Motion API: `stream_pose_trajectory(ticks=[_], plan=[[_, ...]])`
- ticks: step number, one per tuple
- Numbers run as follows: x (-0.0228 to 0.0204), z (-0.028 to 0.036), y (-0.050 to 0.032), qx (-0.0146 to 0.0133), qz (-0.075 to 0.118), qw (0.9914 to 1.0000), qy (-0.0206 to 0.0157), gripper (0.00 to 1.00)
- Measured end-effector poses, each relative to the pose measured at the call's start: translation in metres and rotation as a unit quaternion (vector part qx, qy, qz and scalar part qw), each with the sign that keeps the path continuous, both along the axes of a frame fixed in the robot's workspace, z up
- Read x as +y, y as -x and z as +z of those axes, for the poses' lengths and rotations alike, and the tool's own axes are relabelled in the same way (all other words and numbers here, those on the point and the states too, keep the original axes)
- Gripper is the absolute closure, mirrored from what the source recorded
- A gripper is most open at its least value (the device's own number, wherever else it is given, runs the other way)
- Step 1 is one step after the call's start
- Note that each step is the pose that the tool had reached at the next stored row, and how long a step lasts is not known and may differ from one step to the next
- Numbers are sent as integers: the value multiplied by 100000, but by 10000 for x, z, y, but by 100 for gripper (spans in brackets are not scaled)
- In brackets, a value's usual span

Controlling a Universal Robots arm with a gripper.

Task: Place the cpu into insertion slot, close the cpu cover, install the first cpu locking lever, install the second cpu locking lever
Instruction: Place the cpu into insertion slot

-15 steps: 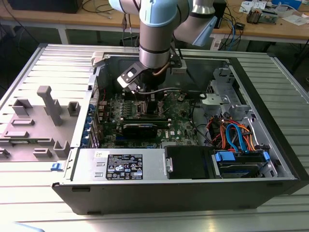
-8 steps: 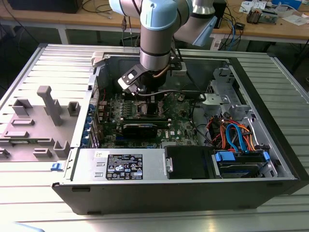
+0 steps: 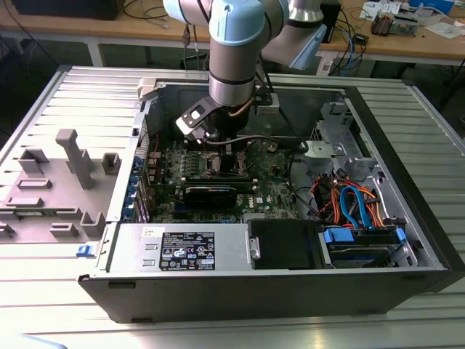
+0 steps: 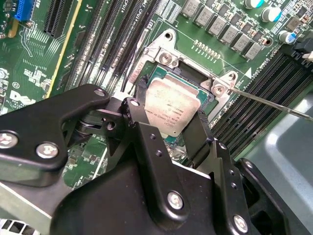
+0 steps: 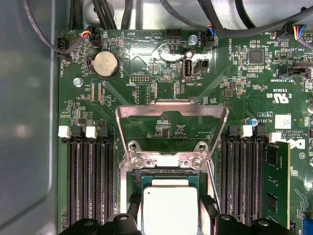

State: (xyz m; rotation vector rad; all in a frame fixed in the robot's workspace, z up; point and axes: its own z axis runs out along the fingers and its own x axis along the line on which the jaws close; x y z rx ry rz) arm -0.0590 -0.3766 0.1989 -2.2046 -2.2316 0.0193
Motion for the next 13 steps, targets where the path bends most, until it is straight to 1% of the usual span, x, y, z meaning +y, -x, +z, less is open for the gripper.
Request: stream_pose_trajectory(ticks=[6, 13], plan=[[0, 19, -6, 0, 15, 100000, -17, 45], [1, 6, -15, 64, 7, 100000, -25, 45]])
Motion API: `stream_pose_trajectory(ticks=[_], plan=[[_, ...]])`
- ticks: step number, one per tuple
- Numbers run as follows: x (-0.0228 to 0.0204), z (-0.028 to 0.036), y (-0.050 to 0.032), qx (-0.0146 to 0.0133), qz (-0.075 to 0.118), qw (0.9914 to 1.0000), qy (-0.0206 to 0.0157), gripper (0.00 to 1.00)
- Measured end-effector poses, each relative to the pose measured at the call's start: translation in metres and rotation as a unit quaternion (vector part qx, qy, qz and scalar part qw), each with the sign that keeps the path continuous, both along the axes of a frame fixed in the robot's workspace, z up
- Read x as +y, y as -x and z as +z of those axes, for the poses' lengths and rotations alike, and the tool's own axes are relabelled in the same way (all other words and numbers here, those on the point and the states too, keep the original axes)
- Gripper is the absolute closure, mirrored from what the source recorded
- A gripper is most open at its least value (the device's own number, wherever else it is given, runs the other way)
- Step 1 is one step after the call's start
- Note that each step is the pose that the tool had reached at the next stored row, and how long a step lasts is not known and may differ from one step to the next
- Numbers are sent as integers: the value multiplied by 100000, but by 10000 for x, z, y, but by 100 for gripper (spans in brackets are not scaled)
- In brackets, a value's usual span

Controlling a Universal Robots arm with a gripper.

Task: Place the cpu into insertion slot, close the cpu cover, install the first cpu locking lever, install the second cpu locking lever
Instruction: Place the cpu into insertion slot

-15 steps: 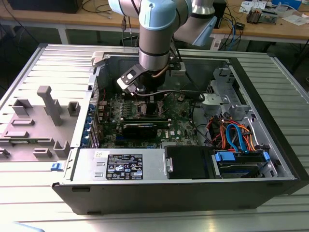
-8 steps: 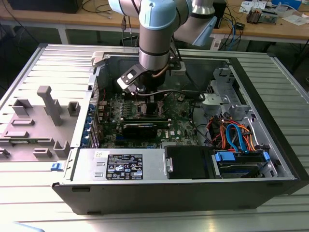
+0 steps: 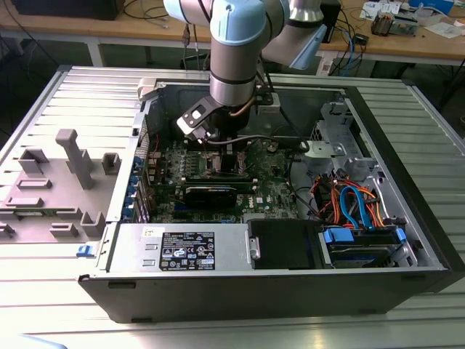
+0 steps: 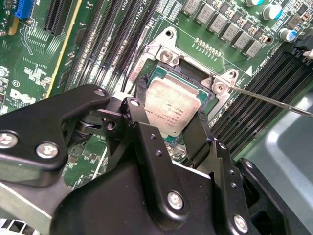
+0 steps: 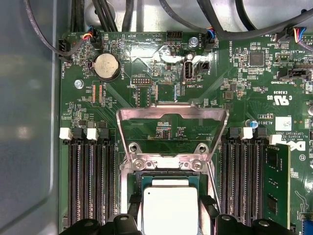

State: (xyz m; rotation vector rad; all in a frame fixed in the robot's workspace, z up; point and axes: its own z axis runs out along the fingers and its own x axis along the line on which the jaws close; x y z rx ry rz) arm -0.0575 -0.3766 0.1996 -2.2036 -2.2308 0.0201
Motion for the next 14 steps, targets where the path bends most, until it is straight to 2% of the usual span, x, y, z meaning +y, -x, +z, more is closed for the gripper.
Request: stream_pose_trajectory(ticks=[14], plan=[[2, -8, -1, -14, 1, 100000, -30, 44]])
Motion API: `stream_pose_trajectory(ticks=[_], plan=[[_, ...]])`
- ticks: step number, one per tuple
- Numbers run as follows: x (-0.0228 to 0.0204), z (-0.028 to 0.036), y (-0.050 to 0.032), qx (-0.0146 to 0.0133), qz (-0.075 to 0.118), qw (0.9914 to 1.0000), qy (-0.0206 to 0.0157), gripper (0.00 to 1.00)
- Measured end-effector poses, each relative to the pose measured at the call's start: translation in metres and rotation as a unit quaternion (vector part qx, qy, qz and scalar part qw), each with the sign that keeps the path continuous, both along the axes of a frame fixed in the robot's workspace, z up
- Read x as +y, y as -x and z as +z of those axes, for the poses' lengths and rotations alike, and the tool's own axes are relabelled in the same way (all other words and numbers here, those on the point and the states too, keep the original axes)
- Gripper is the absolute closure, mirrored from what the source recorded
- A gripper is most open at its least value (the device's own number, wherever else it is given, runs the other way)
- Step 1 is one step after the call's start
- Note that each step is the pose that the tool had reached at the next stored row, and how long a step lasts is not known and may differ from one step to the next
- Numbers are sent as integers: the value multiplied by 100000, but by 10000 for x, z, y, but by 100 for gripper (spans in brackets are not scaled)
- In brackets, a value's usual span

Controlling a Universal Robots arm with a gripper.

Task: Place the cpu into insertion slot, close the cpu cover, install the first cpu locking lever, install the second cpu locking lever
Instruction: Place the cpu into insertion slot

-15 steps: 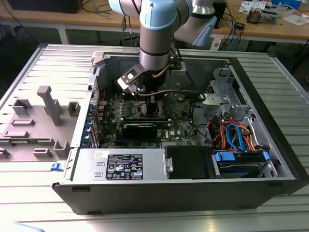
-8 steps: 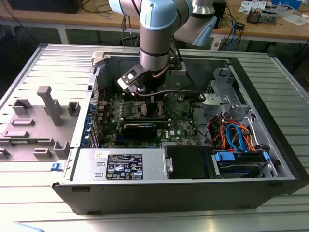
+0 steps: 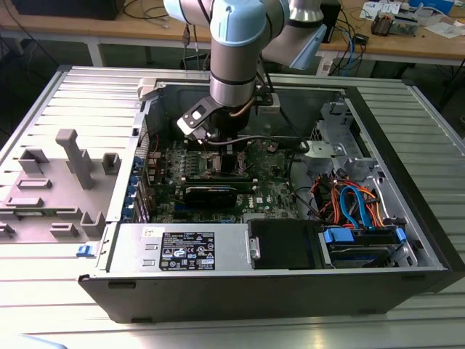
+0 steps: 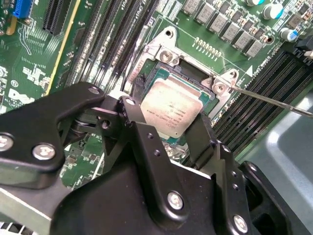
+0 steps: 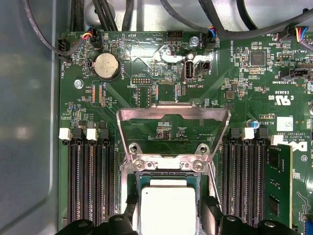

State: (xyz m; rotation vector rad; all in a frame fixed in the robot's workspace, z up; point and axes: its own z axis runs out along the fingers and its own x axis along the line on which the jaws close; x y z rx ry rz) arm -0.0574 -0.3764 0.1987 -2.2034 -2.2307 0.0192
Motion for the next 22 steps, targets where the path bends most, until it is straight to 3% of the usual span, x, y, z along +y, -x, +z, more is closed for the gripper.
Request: stream_pose_trajectory(ticks=[1, 6, 12, 18, 19, 20, 22], plan=[[-1, 1, 0, 10, -2, 100000, 17, 38], [-1, 10, 0, 15, -1, 100000, 39, 38], [12, 200, 0, 7, -7, 100000, 41, 40], [19, 208, -43, 234, 4, 100000, 103, 76], [19, 208, -49, 268, 37, 100000, 154, 76], [19, 208, -57, 315, 220, 99999, 256, 89], [19, 207, -62, 321, 1658, 99985, 487, 89]])
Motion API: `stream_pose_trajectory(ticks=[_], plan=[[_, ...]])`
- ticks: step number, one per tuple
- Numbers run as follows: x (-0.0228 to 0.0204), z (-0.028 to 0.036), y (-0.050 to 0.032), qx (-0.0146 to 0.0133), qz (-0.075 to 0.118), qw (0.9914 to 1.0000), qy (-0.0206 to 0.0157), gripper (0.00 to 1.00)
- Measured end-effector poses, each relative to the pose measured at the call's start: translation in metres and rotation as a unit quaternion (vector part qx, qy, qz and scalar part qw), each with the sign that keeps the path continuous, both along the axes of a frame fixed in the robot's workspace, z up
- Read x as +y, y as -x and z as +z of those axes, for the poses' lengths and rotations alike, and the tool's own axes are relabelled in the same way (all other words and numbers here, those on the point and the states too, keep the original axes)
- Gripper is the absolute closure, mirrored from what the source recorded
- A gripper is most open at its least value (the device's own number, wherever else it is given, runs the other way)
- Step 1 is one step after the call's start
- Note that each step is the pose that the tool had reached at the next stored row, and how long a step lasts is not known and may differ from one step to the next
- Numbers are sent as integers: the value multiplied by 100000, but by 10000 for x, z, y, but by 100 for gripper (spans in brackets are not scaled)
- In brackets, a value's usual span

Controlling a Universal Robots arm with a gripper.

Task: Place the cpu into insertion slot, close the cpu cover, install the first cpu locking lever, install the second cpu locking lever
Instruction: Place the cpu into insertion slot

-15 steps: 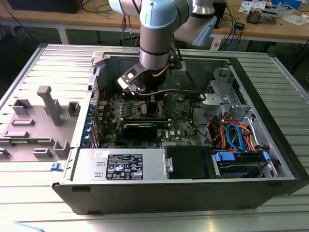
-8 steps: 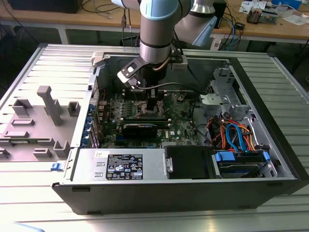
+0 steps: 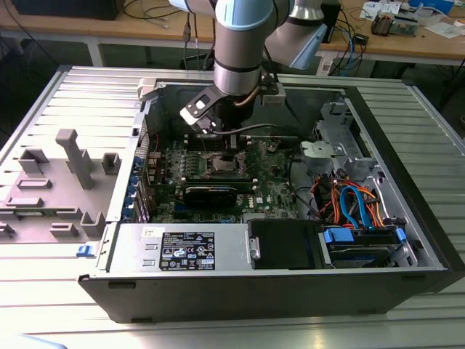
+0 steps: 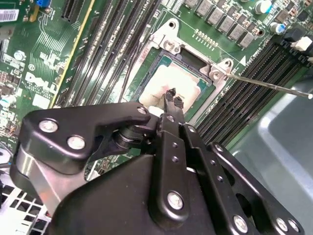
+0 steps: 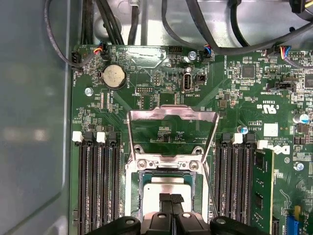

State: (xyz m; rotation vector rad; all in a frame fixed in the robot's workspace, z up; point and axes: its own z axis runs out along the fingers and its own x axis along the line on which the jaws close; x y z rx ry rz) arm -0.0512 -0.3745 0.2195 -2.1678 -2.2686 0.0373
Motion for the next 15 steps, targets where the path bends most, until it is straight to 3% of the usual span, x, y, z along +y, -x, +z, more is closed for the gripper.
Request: stream_pose_trajectory(ticks=[3, 4, 15], plan=[[0, 0, -2, 11, 667, 99994, 890, 89], [-1, 7, -1, 31, 682, 99993, 979, 89], [0, 229, -1, 15, 694, 99993, 960, 89]])
